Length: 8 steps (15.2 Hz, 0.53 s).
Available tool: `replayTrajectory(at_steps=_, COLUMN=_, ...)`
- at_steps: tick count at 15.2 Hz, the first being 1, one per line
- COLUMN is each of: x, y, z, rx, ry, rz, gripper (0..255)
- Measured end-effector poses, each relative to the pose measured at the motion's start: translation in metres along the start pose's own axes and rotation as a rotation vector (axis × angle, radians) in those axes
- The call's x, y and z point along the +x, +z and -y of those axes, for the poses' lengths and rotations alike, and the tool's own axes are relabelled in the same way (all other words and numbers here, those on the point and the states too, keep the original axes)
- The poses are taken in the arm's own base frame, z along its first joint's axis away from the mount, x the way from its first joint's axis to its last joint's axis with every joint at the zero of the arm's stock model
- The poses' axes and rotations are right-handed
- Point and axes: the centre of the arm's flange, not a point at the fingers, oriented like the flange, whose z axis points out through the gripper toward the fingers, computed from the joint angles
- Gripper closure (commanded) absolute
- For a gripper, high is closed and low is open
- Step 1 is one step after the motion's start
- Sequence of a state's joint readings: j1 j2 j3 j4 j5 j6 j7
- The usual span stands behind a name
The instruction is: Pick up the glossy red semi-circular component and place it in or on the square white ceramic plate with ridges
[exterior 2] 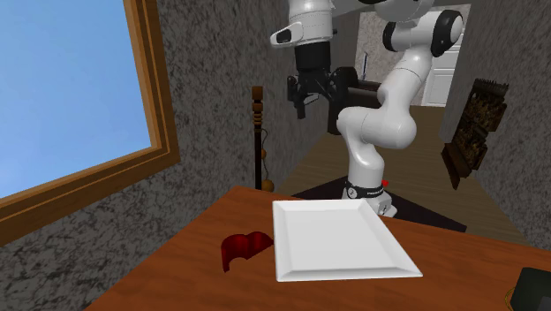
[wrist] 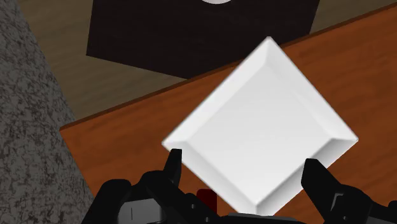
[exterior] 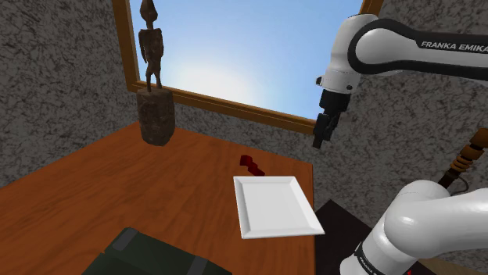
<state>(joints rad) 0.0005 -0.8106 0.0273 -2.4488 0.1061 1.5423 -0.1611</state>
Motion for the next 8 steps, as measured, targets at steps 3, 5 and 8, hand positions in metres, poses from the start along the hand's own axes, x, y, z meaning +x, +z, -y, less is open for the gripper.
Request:
replayTrajectory(at_steps=3, x=0.015, y=0.009, z=0.002, rx=-0.008, ry=0.005, rz=0.0, gripper=0)
replayTrajectory(at_steps=5, x=0.033, y=0.024, z=0.003, rx=-0.02, ry=0.014, rz=-0.003, gripper=0)
replayTrajectory(at_steps=8, x=0.062, y=0.043, z=0.006, rx=-0.04, ry=0.027, rz=-0.007, gripper=0)
